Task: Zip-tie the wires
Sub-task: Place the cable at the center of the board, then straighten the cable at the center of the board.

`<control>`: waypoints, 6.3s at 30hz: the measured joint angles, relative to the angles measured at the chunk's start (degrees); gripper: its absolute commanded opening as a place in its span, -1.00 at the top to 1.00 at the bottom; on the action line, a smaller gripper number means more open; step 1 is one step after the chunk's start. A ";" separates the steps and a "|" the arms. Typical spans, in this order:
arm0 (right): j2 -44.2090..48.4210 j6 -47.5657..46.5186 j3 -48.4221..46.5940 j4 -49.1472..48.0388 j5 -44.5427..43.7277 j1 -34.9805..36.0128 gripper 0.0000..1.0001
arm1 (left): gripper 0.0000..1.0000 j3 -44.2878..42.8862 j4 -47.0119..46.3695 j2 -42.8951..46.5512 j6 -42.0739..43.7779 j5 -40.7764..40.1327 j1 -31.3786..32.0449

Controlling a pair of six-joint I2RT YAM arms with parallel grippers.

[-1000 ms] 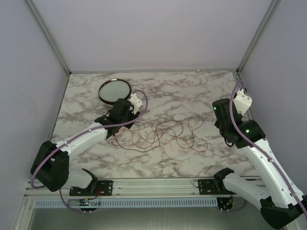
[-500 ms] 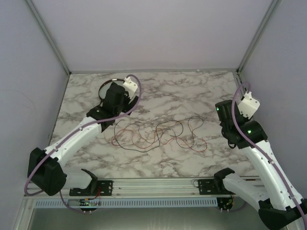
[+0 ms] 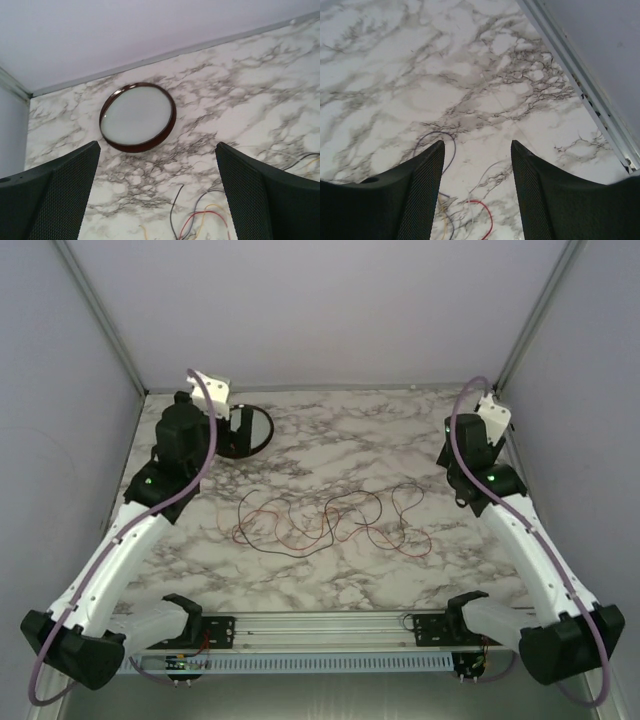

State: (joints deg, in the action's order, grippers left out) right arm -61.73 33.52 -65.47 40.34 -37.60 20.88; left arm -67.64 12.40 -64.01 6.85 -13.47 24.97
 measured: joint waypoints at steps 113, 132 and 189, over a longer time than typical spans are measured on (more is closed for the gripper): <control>-45.05 -7.26 -2.75 -20.44 35.54 16.59 0.51 | 1.00 12.48 5.97 -23.23 -20.09 15.98 4.94; -35.74 -7.19 -2.84 -9.86 29.64 17.00 1.00 | 1.00 7.34 12.37 -20.20 -18.16 17.66 4.94; -15.15 4.22 10.97 4.83 24.13 12.44 -0.04 | -0.05 17.03 14.32 -22.08 -13.51 16.90 -8.37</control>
State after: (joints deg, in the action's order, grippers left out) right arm -76.88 37.74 -54.50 45.17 -13.47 33.32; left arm -50.61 26.72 -86.08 -6.66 3.42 16.60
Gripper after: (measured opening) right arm 0.483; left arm 0.418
